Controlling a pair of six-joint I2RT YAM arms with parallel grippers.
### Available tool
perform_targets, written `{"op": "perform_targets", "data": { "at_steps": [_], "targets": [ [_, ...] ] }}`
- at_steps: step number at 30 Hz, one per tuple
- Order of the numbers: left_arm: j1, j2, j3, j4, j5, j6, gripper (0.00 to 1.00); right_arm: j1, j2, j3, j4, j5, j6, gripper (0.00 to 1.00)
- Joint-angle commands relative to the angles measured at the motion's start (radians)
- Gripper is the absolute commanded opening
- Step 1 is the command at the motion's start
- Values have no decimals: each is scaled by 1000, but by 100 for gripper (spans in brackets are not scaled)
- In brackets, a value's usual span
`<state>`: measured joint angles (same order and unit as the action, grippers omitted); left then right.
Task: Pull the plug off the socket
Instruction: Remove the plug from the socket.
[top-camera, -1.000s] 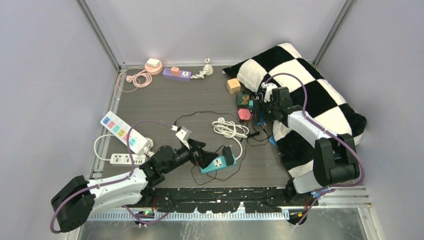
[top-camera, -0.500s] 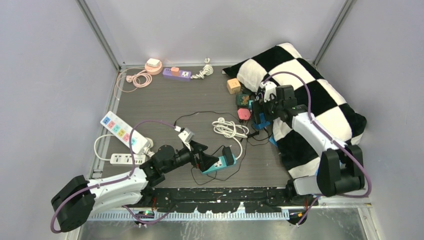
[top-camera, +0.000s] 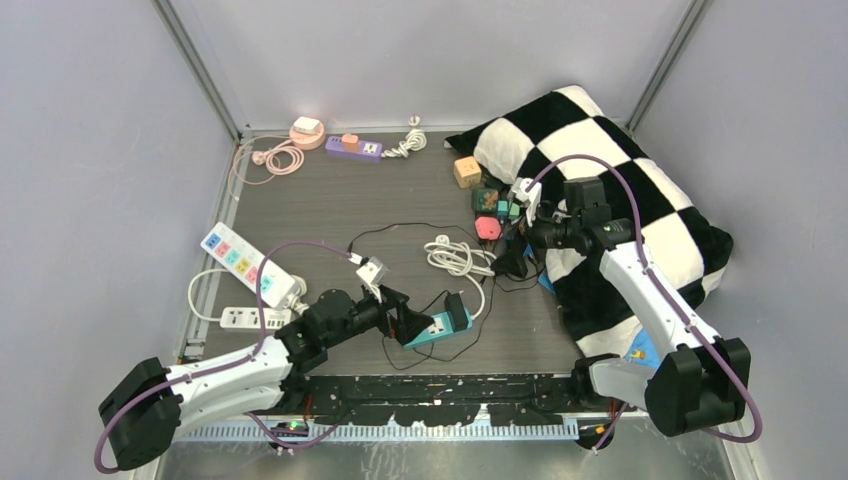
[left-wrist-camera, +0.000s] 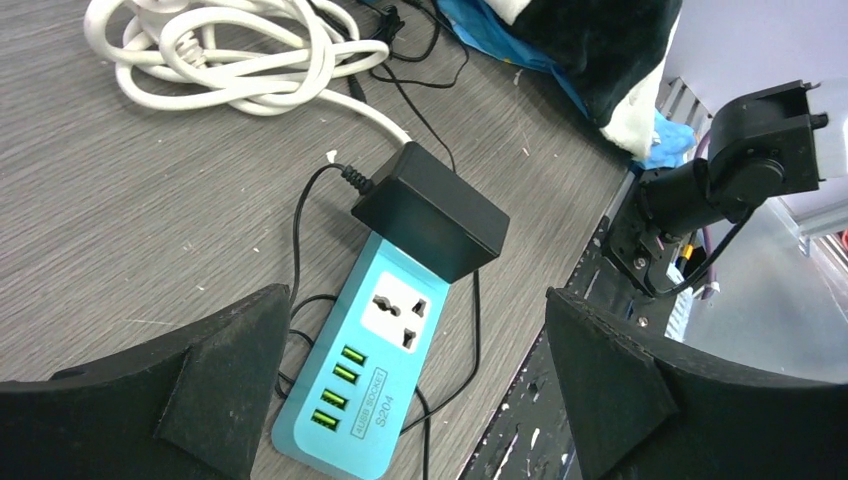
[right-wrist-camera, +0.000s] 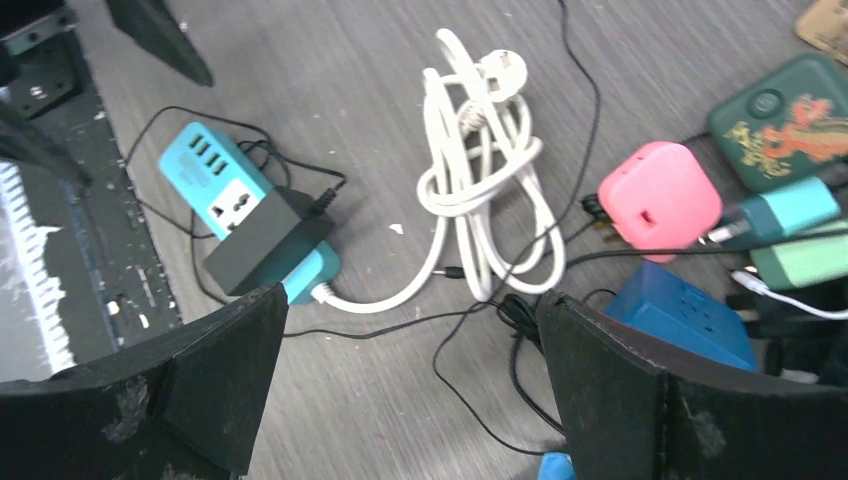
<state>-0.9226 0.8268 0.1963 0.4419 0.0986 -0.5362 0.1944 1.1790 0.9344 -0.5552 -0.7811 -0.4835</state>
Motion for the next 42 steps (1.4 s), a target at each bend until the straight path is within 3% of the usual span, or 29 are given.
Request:
{"op": "perform_targets", "data": {
  "at_steps": [1,23,35,42],
  "targets": [
    [3,0,41,-17,-42,-3,100,1,0,9,-44,-147,-35,100],
    [3,41,93,-220,-48,-40,99,137,118,40,-114,-120,-17,100],
    [2,9,115,-353,-75,-60,93,243,194,60,-153,-52,-43,100],
    [2,17,115,-350,-73,-76,87,300,222,64,-157,-13,-45,100]
  ]
}}
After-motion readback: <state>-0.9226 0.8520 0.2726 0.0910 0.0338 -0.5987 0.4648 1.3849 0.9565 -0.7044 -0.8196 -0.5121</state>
